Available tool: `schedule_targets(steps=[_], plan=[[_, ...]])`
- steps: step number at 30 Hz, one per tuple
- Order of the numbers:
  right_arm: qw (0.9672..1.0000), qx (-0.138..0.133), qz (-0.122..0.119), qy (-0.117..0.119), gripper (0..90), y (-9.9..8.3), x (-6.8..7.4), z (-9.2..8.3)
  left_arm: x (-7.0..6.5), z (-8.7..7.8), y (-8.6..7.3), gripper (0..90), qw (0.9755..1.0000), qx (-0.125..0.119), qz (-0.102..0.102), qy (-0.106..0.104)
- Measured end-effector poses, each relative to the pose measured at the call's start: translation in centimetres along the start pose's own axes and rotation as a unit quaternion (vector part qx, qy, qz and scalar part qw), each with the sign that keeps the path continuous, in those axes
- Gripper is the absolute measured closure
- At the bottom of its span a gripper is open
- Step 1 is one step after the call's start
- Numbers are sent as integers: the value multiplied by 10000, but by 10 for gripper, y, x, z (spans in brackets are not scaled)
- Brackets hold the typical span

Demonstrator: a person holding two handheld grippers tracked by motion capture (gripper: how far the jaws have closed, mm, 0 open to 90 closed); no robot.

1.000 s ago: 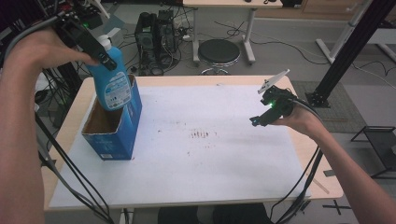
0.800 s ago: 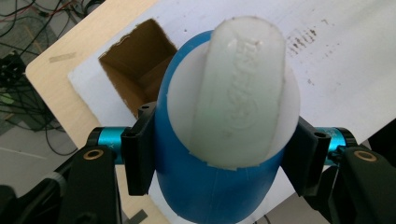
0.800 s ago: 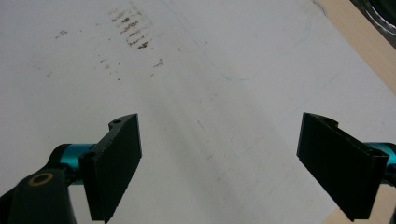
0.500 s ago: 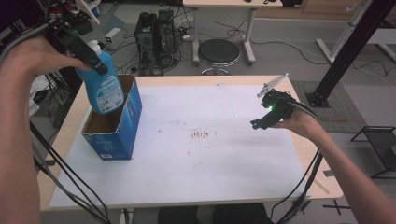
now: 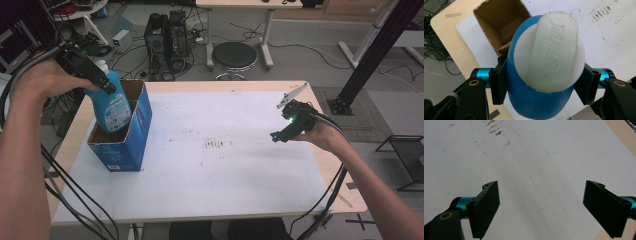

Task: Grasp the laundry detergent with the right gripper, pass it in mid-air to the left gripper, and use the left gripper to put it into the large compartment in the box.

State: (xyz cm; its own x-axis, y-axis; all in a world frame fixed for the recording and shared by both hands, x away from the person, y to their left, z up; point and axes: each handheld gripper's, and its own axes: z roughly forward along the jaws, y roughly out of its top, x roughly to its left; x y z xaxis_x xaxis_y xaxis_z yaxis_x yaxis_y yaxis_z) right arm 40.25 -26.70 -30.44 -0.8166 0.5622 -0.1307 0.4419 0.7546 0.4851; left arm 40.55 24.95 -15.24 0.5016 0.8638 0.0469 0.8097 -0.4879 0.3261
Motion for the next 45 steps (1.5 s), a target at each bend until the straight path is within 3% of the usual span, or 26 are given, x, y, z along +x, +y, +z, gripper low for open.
schedule_targets(steps=[1, 7, 8, 10, 13, 14, 15, 23, 30, 35, 36, 39, 45], plan=[[10000, -9, -14, -7, 131, 0, 0, 0, 0, 5, -2, 373, 10000, -39, -69, -5], [10000, 10, 75, 40, 131, 0, 2, 1, 2, 28, -11, 373, 9999, 147, 28, -45], [10000, 32, -16, 19, 131, -1, 1, 2, 2, 33, -13, 373, 9999, 111, -34, -45], [10000, -13, 24, -4, 131, -1, 1, 3, 1, 41, -16, 373, 9999, 140, -65, -60], [10000, 16, 88, 12, 131, -1, 2, 4, 2, 51, -19, 373, 9997, 220, 30, -62], [10000, 26, 20, 9, 131, -2, 1, 4, 1, 55, -20, 373, 9998, 192, -30, -64], [10000, 51, 51, -11, 131, -1, 2, 5, 1, 58, -20, 373, 9997, 239, 46, -51], [10000, 95, 28, 2, 131, -2, 1, 7, 0, 81, -25, 373, 9996, 257, 62, -133], [9999, 129, 60, 11, 131, -4, 1, 8, 2, 95, -28, 373, 9987, 415, 244, -165], [9999, 137, 73, 17, 131, -5, 1, 9, 3, 103, -32, 373, 9985, 454, 203, -212], [9998, 149, 88, 17, 131, -5, 2, 9, 5, 103, -32, 373, 9980, 522, 278, -220], [9999, 151, 77, 5, 131, -5, 2, 10, 4, 108, -35, 372, 9986, 421, 193, -235], [9999, 145, 45, -28, 131, -5, 3, 11, 4, 113, -37, 372, 9981, 496, 286, -235]])
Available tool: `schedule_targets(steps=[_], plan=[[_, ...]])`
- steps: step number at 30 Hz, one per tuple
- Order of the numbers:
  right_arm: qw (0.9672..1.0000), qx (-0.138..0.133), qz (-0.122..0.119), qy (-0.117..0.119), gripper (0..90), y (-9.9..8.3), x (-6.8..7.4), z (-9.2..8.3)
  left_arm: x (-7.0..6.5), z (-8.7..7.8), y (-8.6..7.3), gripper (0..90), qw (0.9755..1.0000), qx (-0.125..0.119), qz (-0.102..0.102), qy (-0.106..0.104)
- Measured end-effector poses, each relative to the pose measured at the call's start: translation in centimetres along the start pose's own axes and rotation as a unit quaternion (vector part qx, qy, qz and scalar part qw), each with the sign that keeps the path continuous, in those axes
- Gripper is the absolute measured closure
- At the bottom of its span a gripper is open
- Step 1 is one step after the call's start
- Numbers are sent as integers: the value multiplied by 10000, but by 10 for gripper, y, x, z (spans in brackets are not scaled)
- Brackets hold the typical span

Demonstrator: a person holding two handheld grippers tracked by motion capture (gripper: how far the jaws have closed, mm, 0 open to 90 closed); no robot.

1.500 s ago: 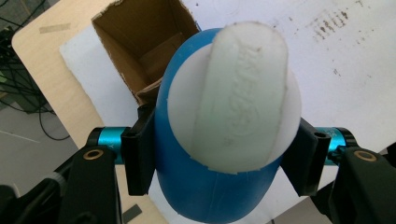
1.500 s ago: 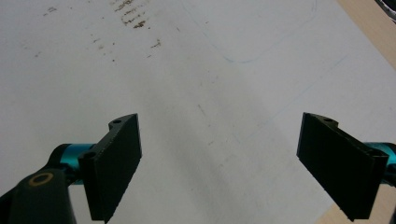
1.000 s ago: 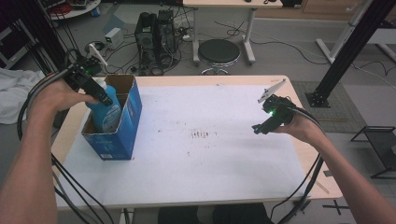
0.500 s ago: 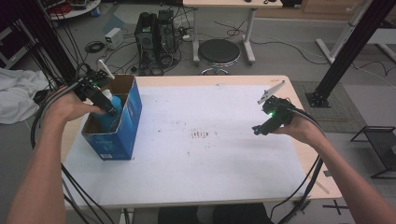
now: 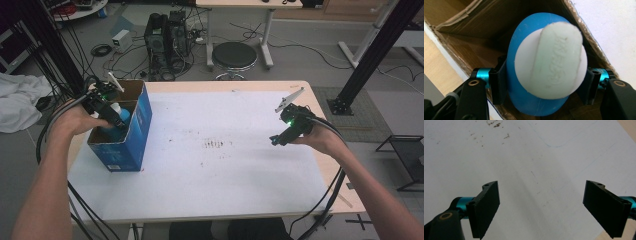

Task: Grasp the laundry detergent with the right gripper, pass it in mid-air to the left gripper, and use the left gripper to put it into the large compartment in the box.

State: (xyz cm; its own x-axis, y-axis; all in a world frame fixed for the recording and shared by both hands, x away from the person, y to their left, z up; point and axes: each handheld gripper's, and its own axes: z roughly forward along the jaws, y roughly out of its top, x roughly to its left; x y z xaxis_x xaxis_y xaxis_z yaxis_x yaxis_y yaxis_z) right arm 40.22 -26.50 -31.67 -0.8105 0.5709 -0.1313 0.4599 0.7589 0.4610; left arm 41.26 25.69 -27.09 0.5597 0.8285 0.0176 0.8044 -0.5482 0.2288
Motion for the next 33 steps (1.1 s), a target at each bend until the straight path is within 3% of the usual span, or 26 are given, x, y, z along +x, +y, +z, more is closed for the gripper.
schedule_targets(steps=[4, 7, 10, 11, 14, 17, 33], plan=[[10000, 36, 2, 9, 131, 0, 1, 0, 1, 4, -2, 372, 10000, -10, -20, -16], [10000, 42, -6, 5, 131, -1, 0, 0, 1, 5, -3, 372, 10000, 17, 91, 20], [10000, 35, 3, -15, 131, 0, 1, 1, 0, 6, -3, 372, 10000, -35, 37, -9], [10000, 44, 1, -6, 131, 0, 1, 1, 1, 5, -3, 372, 9999, 29, 137, -5], [10000, 40, -67, 10, 131, 0, 1, 1, 1, 6, -4, 372, 9999, -44, 88, -22], [10000, 57, -31, 2, 131, 1, 2, 1, 2, 5, -5, 371, 9998, 21, 177, -11], [10000, 53, -57, -2, 131, 1, 4, 1, 1, 6, -3, 358, 9999, 30, 92, -64]])
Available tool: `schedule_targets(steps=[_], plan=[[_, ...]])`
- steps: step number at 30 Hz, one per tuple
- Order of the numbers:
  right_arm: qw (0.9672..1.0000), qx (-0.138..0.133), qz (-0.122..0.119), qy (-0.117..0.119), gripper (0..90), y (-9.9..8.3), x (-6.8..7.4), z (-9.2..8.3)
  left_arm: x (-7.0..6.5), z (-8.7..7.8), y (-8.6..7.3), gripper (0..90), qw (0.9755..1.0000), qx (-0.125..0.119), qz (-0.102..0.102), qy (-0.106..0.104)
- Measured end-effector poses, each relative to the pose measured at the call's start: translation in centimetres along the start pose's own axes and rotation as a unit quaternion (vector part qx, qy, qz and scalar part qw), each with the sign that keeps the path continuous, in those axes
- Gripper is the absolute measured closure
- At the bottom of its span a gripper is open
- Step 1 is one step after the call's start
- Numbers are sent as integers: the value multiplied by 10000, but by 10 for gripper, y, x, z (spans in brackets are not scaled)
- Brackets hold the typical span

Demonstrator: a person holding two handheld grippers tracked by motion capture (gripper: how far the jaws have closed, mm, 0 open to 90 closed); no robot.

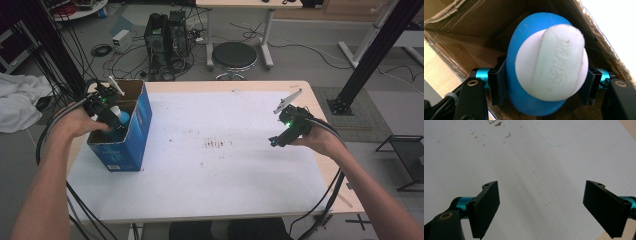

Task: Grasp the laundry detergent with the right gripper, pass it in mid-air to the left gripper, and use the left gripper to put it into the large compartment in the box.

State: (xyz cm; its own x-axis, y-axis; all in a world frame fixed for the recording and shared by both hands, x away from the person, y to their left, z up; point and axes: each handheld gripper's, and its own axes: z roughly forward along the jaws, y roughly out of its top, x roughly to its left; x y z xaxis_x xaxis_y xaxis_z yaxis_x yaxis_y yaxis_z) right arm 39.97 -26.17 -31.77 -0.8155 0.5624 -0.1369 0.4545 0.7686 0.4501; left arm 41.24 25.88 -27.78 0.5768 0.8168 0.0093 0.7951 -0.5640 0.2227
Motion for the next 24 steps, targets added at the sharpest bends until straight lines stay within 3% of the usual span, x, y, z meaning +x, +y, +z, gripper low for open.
schedule_targets(steps=[18, 19, 22, 24], plan=[[10000, 26, 42, -1, 131, -1, 2, 2, -4, -6, 4, 309, 9999, 8, 117, 76], [9999, 45, 85, 136, 131, -1, 3, 1, -4, -6, 5, 308, 9999, -19, 97, 81], [10000, -6, 28, 87, 131, -1, 2, 1, -6, -7, 5, 308, 9999, -64, 72, 99], [10000, -17, 6, -13, 131, -1, 2, 2, -5, -8, 5, 308, 9998, -11, 158, 124]])
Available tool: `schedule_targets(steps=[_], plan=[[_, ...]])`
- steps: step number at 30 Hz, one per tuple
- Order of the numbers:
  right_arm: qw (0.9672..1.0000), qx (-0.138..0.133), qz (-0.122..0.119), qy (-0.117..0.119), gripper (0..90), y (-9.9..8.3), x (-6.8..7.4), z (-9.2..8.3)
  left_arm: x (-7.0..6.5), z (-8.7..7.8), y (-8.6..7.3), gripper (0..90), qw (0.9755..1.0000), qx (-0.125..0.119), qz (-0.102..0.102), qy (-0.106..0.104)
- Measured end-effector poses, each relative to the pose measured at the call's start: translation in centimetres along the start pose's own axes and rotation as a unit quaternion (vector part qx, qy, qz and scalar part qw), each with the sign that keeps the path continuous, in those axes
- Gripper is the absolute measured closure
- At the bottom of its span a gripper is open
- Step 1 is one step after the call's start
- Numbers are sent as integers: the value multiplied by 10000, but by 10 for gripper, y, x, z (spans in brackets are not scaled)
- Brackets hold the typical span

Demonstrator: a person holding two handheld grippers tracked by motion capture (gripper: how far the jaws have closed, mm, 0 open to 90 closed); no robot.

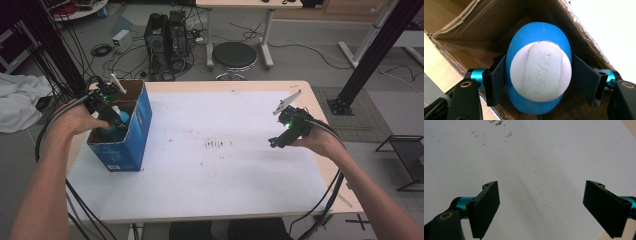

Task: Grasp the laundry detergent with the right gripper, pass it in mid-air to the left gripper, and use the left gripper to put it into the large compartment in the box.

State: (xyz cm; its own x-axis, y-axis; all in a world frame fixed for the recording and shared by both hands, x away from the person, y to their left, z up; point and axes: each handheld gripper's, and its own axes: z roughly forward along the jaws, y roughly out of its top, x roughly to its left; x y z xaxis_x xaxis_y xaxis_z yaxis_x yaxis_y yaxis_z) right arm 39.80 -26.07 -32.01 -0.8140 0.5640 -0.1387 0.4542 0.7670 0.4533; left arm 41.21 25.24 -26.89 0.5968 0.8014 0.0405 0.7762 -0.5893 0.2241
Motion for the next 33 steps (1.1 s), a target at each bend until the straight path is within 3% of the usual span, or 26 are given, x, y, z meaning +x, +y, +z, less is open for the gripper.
schedule_targets(steps=[4, 6, 11, 25, 27, 28, 29, 31, 33], plan=[[10000, 16, 27, -2, 131, 0, 0, -1, -2, 0, 0, 304, 10000, -44, -85, -23], [10000, -13, 28, -11, 131, -1, 0, -1, 0, -1, 0, 295, 10000, 64, 37, -8], [10000, -7, 28, -24, 131, -1, 0, -2, -2, -5, 1, 284, 10000, 30, 1, 10], [10000, 13, 33, -1, 131, -2, 0, -3, -8, -39, 8, 261, 9996, -124, 88, 238], [10000, 1, 36, -16, 131, -2, 0, -3, -9, -43, 10, 261, 9993, -85, 225, 302], [10000, -8, 55, -19, 131, -2, 0, -3, -12, -45, 11, 261, 9993, -166, 173, 283], [10000, 11, 84, -10, 131, -2, 1, -4, -12, -48, 13, 261, 9990, -106, 296, 306], [10000, 7, 50, -13, 131, -2, 0, -4, -18, -51, 16, 261, 9991, -171, 258, 300], [10000, 12, 46, -21, 131, -2, 0, -5, -23, -56, 21, 261, 9985, -206, 403, 312]])
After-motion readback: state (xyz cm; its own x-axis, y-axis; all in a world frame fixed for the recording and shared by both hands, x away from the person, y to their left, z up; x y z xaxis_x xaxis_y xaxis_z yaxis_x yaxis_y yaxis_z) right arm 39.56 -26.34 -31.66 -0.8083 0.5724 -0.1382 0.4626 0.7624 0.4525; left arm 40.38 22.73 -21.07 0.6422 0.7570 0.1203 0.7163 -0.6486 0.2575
